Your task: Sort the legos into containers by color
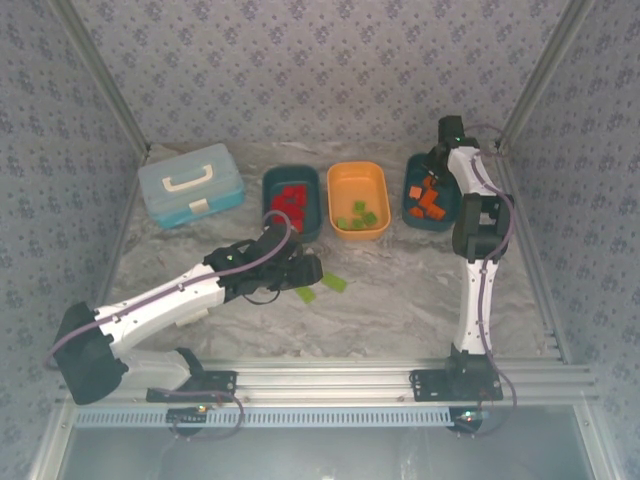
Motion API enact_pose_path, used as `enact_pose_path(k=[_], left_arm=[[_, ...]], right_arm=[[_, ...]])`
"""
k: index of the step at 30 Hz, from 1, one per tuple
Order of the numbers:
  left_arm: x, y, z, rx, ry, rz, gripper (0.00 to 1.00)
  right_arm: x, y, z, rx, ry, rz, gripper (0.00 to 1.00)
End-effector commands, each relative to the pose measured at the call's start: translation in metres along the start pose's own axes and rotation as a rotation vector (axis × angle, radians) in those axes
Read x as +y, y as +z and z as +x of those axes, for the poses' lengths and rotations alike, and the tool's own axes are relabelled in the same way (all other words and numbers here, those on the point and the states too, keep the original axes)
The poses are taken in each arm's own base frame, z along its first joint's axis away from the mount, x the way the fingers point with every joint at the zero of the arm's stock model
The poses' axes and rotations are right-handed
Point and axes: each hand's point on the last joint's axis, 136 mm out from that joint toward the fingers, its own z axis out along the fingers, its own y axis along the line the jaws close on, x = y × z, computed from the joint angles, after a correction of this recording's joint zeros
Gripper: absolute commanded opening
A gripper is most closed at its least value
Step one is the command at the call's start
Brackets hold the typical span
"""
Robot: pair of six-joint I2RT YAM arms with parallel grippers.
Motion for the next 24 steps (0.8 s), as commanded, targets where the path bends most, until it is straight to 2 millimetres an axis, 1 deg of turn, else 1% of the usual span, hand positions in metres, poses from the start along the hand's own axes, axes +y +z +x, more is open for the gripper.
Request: enact_pose_path(k=[1, 2, 3, 4, 5, 6, 7, 8, 9, 10, 12, 14, 15, 16, 18, 21, 24], left_arm=[[0.003, -0.01, -0.003, -0.022, -0.039, -0.041, 0.65], [0.008, -0.01, -0.002, -0.019, -0.065, -0.06, 0.64], [0.011, -0.01, -0.001, -0.016, -0.089, -0.079, 0.64], [0.017, -0.007, 0.002, -0.008, -0.115, -0.108, 0.64], [0.02, -0.004, 0.004, -0.004, -0.148, -0.133, 0.63], [0.03, -0.002, 0.009, 0.008, -0.175, -0.187, 0.63], [0.035, 0.001, 0.013, 0.012, -0.203, -0.225, 0.63], [0.04, 0.006, 0.016, 0.015, -0.227, -0.258, 0.63], [0.043, 0.011, 0.02, 0.018, -0.249, -0.285, 0.63], [0.045, 0.016, 0.022, 0.019, -0.267, -0.301, 0.63], [0.049, 0.031, 0.026, 0.026, -0.312, -0.333, 0.63], [0.046, 0.045, 0.027, 0.036, -0.324, -0.343, 0.64], [0.046, 0.051, 0.028, 0.04, -0.333, -0.359, 0.64], [0.046, 0.057, 0.028, 0.044, -0.336, -0.374, 0.64], [0.049, 0.068, 0.027, 0.038, -0.348, -0.412, 0.64], [0.051, 0.081, 0.024, 0.019, -0.359, -0.447, 0.64], [0.055, 0.091, 0.026, 0.026, -0.37, -0.495, 0.65]], right_arm=[[0.037, -0.085, -0.025, -0.134, -0.061, -0.077, 0.5], [0.045, -0.11, -0.027, -0.173, -0.104, -0.103, 0.5], [0.054, -0.132, -0.025, -0.205, -0.13, -0.133, 0.5], [0.062, -0.157, -0.02, -0.24, -0.157, -0.171, 0.5], [0.07, -0.188, -0.013, -0.281, -0.186, -0.218, 0.5], [0.076, -0.214, -0.005, -0.315, -0.213, -0.264, 0.51], [0.081, -0.24, 0.01, -0.341, -0.246, -0.313, 0.52], [0.081, -0.263, 0.027, -0.355, -0.277, -0.363, 0.54], [0.083, -0.292, 0.048, -0.368, -0.312, -0.428, 0.56], [0.082, -0.308, 0.068, -0.362, -0.346, -0.476, 0.57], [0.077, -0.336, 0.121, -0.316, -0.449, -0.577, 0.58], [0.069, -0.359, 0.17, -0.261, -0.542, -0.713, 0.61], [0.061, -0.369, 0.199, -0.219, -0.59, -0.788, 0.64], [0.051, -0.372, 0.223, -0.176, -0.617, -0.841, 0.66], [0.031, -0.39, 0.266, -0.112, -0.673, -0.939, 0.7], [0.003, -0.407, 0.314, -0.015, -0.732, -1.017, 0.78], [-0.018, -0.409, 0.343, 0.072, -0.759, -1.025, 0.79]])
